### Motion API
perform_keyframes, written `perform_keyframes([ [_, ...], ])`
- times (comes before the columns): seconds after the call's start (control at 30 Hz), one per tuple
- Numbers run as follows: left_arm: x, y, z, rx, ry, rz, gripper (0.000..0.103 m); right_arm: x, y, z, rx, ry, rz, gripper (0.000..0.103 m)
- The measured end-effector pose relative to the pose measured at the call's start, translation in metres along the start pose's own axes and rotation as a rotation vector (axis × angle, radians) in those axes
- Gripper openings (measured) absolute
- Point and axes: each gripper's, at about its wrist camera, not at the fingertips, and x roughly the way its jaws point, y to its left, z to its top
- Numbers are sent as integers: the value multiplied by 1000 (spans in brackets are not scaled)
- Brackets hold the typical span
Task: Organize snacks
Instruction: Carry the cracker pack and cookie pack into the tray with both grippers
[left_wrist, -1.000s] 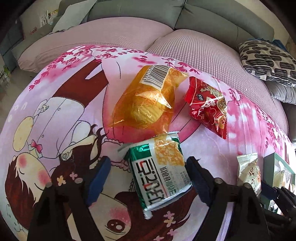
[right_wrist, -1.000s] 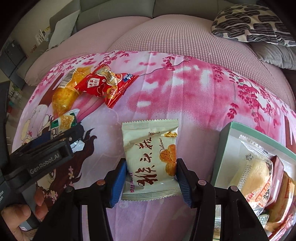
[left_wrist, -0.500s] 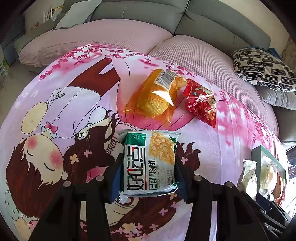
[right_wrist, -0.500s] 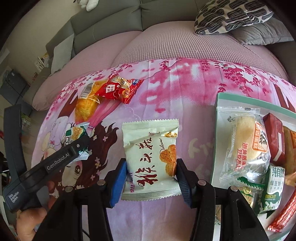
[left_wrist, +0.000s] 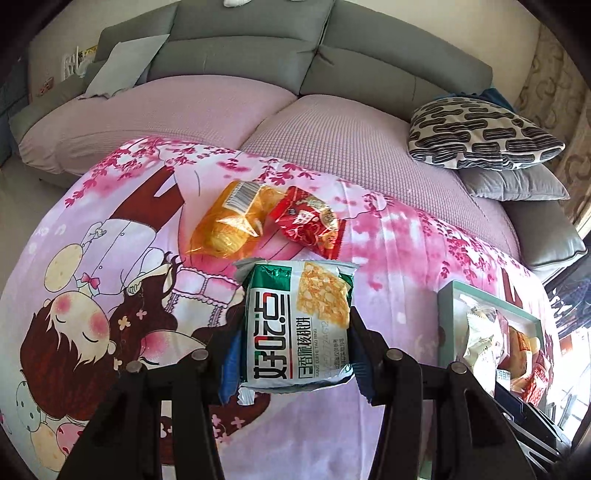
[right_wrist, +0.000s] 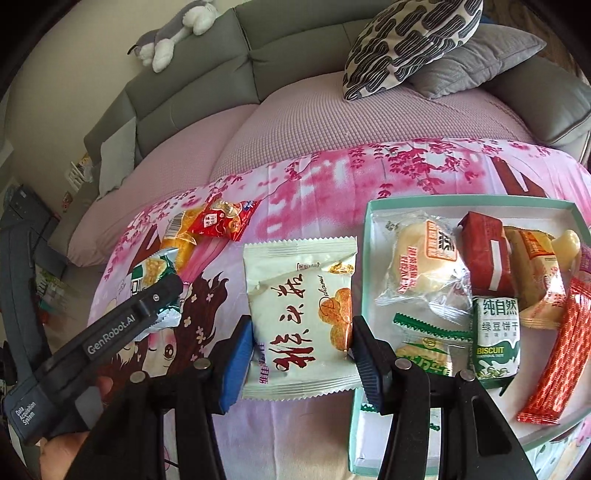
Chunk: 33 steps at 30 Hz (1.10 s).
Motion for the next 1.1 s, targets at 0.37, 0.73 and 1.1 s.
perform_keyframes([
  [0.37, -5, -74, -13, 154, -8, -44, 52, -38, -61, 3, 99, -80, -37, 55],
  [0.73, -4, -148, -37, 323, 18, -136, 52, -81, -155, 3, 311, -181, -202, 55],
  [1.1, -1, -185, -50, 399, 33, -180, 52, -96, -182, -1, 365, -205, -250, 55],
])
